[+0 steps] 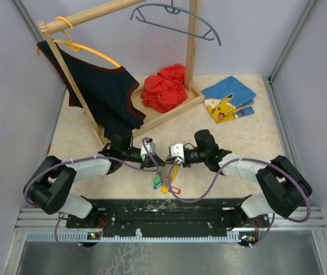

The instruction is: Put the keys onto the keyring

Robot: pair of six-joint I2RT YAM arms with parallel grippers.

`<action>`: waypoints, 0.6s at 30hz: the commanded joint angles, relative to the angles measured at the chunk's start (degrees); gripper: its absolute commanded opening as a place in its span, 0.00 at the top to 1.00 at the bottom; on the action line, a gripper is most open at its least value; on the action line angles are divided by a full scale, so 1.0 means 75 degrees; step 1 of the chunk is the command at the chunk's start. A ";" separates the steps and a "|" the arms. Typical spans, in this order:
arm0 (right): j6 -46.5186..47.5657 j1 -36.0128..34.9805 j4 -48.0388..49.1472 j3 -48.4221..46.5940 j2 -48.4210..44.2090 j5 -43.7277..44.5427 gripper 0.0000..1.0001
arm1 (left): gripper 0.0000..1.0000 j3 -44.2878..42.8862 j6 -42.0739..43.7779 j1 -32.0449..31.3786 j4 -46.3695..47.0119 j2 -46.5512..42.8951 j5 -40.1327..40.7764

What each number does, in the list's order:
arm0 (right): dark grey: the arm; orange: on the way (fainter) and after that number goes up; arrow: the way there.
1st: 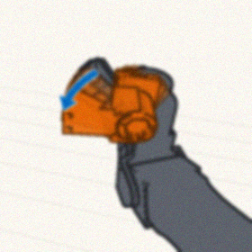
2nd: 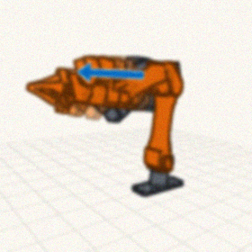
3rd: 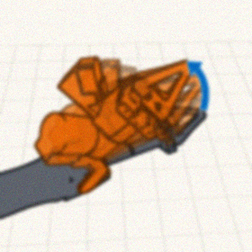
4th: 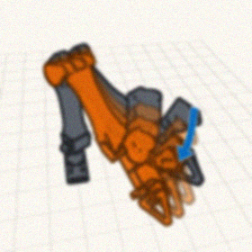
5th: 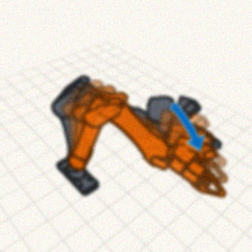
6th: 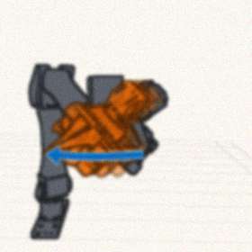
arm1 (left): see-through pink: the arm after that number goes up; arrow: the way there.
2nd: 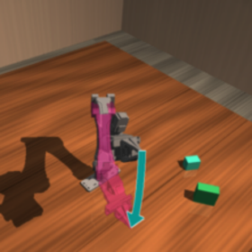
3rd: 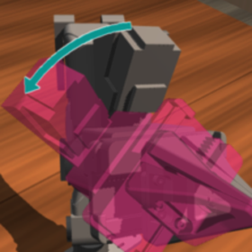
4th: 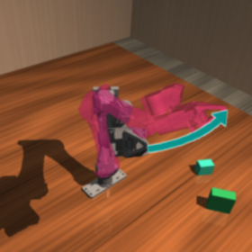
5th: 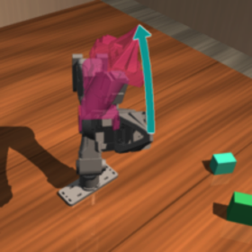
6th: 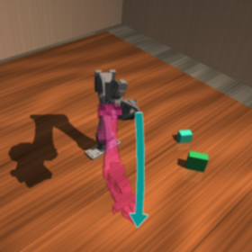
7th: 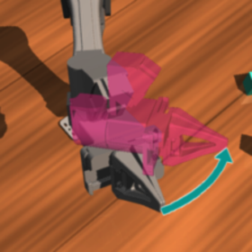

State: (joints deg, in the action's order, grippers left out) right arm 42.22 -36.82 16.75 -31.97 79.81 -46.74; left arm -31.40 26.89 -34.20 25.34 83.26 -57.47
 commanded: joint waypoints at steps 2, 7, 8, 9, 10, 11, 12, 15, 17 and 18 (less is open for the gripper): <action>-0.0338 0.0093 0.0742 -0.0355 0.0193 -0.0535 0.87 | 0.99 -0.0250 0.0025 0.0001 0.0021 0.0064 -0.0360; -0.0654 0.0093 0.0972 -0.0358 0.0336 -0.0900 0.87 | 0.99 -0.0132 -0.0135 0.0001 0.0298 0.0016 -0.0026; -0.0714 0.0096 0.1054 -0.0331 0.0330 -0.0894 0.87 | 0.99 -0.0096 -0.0155 0.0001 0.0360 -0.0006 0.0009; -0.0772 0.0093 0.1133 -0.0312 0.0328 -0.0899 0.87 | 0.99 -0.0056 -0.0166 0.0001 0.0424 -0.0031 0.0046; -0.0837 0.0093 0.1209 -0.0300 0.0311 -0.0904 0.87 | 0.99 -0.0031 -0.0180 0.0001 0.0464 -0.0044 0.0056; -0.0965 0.0093 0.1321 -0.0281 0.0296 -0.0929 0.88 | 0.99 -0.0011 -0.0208 0.0001 0.0484 -0.0040 0.0057; -0.1026 0.0093 0.1448 -0.0258 0.0293 -0.0972 0.88 | 0.99 -0.0003 -0.0233 0.0001 0.0512 -0.0025 0.0058; -0.1215 0.0100 0.1612 -0.0230 0.0253 -0.1143 0.88 | 0.99 0.0023 -0.0298 0.0001 0.0580 0.0016 0.0139; -0.1263 0.0095 0.1653 -0.0215 0.0204 -0.1215 0.87 | 0.99 0.0037 -0.0330 0.0001 0.0615 0.0019 0.0273; -0.1272 0.0090 0.1649 -0.0204 0.0177 -0.1230 0.87 | 0.99 0.0036 -0.0337 -0.0001 0.0617 0.0019 0.0334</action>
State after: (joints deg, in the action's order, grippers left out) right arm 34.79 -35.81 21.96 -31.94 82.30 -49.93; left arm -31.46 24.84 -34.00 26.96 83.33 -56.34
